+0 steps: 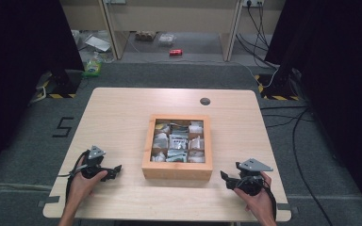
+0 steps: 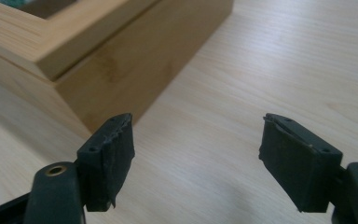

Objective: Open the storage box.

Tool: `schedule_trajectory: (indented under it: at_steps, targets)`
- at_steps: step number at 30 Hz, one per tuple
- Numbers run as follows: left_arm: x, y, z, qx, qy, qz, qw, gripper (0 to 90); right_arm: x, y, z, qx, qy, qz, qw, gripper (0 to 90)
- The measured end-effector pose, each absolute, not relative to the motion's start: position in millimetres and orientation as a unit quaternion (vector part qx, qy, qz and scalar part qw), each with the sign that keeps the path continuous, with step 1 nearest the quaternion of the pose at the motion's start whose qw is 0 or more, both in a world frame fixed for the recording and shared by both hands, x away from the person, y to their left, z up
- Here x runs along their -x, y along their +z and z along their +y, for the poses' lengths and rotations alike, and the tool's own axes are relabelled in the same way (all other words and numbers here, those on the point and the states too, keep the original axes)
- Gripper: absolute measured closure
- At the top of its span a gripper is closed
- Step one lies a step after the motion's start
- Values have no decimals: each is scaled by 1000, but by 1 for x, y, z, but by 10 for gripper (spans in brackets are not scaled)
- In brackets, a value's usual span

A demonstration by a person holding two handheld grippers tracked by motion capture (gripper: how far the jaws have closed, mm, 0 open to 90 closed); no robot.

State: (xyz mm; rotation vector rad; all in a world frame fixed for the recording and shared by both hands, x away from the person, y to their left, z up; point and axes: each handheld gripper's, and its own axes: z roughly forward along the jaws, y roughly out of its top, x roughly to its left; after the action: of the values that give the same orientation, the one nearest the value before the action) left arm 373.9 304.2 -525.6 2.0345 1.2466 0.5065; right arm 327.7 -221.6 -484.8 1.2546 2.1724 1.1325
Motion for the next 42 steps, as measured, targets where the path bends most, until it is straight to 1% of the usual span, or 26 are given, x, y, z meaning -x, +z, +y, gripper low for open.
schedule_trajectory:
  at_steps: [4,11,20,27,29,32,37,38,42]
  targets:
    - [-374,-526,304,-783,195,480,344,0,-326,-486,-215,-438,416,778,173,306]
    - [-374,-526,304,-783,195,480,344,0,-324,-484,-207,-418,424,786,163,346]
    - [-374,-526,304,-783,195,480,344,0,-319,-480,-196,-399,441,791,147,372]
    - [-374,-526,304,-783,195,480,344,0,-316,-479,-186,-385,441,798,145,411]
    - [-374,-526,304,-783,195,480,344,0,-317,-479,-185,-387,447,794,140,438]
    - [-374,-526,304,-783,195,480,344,0,-317,-478,-184,-387,450,793,140,455]
    - [-374,-526,304,-783,195,480,344,0,-320,-476,-176,-376,453,795,148,510]
    - [-374,-526,304,-783,195,480,344,0,-321,-476,-174,-373,450,796,159,505]
    - [-374,-526,304,-783,195,480,344,0,-323,-476,-173,-371,449,797,160,495]
